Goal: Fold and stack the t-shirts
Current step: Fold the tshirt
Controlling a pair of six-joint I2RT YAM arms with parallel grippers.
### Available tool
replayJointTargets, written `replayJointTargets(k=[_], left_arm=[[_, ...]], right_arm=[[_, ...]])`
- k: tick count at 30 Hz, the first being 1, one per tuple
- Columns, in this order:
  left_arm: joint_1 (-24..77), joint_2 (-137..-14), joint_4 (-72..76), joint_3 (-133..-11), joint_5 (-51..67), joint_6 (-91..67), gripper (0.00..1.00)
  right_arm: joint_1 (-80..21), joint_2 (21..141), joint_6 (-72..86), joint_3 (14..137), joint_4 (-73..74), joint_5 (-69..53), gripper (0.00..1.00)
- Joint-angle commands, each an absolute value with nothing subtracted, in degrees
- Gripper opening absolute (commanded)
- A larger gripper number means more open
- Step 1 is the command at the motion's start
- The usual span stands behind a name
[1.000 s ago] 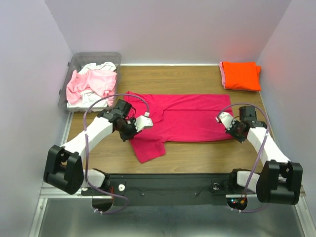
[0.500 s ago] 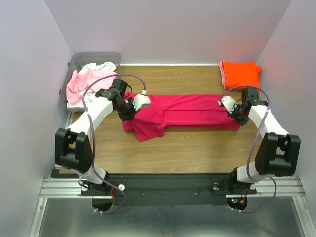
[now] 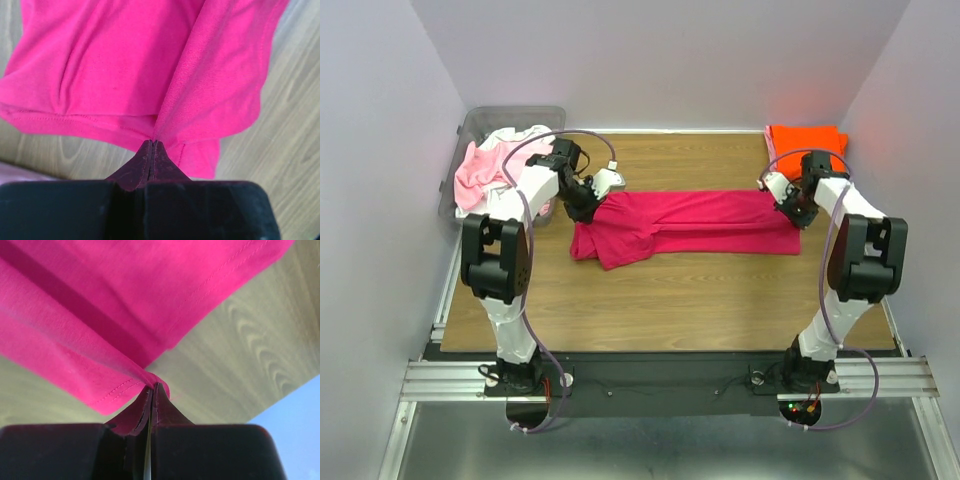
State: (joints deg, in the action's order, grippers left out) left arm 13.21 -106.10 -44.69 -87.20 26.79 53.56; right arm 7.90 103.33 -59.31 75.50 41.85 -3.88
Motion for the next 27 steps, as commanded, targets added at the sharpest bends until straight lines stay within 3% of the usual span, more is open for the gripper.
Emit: replayJointTargets(k=[1,5,7,8,9,10,13,20,22,27], left_arm=[[11.69,-109.50,-44.30,-90.26,27.77,54.05,0.00],[10.81,-111.70,-42.46,-90.62,27.77,53.26,0.00],[10.55,-112.06,-40.88,-90.44,26.55,51.86,0.00],[10.37,-112.06,-40.26,-90.44,26.11,50.90,0.04],[10.20,-111.89,-40.34,-90.53,26.02,50.45,0.20],[10.02,-111.62,-40.17,-90.53,26.10,50.10,0.26],[8.71,-108.91,-38.67,-88.95,26.19,47.99,0.42],[5.89,-97.14,-35.25,-76.14,28.65,44.13,0.45],[5.89,-95.46,-33.23,-72.10,29.79,41.32,0.50],[5.89,-93.69,-28.40,-66.63,31.64,36.75,0.50]], right_arm=[[8.61,106.60,-58.46,81.29,41.92,-5.01,0.03],[8.70,109.68,-56.69,84.20,41.92,-5.98,0.10],[8.61,110.21,-55.64,84.90,41.84,-5.89,0.28],[8.61,110.21,-55.03,84.99,41.84,-5.89,0.37],[8.61,109.34,-54.06,84.99,41.84,-5.71,0.44],[8.61,108.64,-53.62,84.90,41.84,-5.80,0.55],[9.58,104.96,-50.03,85.08,41.92,-7.03,0.64],[16.42,100.63,-43.25,82.36,46.75,-13.96,0.56],[17.57,100.90,-40.79,81.22,49.83,-17.65,0.54],[17.84,102.91,-36.48,79.02,51.15,-23.71,0.54]])
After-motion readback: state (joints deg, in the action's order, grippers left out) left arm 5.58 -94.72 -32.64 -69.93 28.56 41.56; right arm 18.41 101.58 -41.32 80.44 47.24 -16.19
